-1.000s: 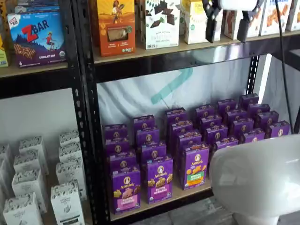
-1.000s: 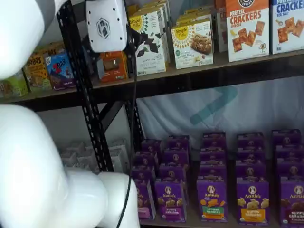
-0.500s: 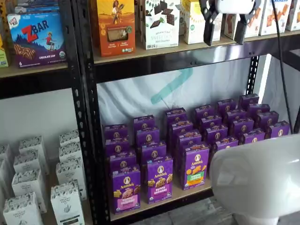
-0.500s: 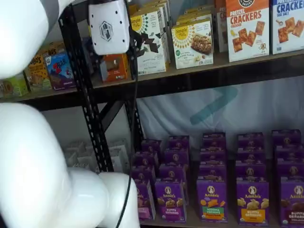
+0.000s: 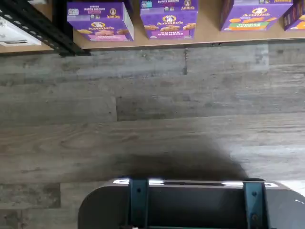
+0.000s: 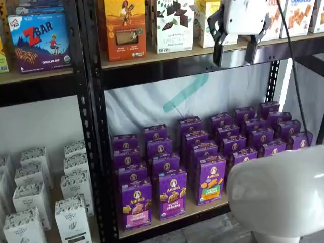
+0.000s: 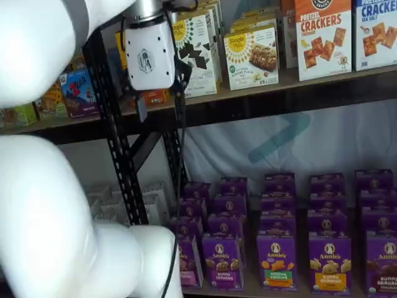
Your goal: Pick up the purple box with a pink patch in the middle, on the bottom shelf, the first box from the left
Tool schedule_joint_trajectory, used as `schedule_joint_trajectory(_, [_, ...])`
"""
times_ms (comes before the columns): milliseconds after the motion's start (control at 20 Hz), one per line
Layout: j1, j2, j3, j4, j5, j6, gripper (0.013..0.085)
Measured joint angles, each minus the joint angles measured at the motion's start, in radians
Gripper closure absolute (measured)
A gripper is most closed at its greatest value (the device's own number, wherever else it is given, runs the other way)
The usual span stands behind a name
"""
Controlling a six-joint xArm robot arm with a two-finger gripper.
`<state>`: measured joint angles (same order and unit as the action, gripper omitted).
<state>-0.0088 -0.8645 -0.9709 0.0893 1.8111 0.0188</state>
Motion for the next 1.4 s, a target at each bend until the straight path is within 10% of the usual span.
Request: schedule_joint_trajectory(1400, [0.278,0.036,0.567,-0.058,-0.588,0.252,0.013])
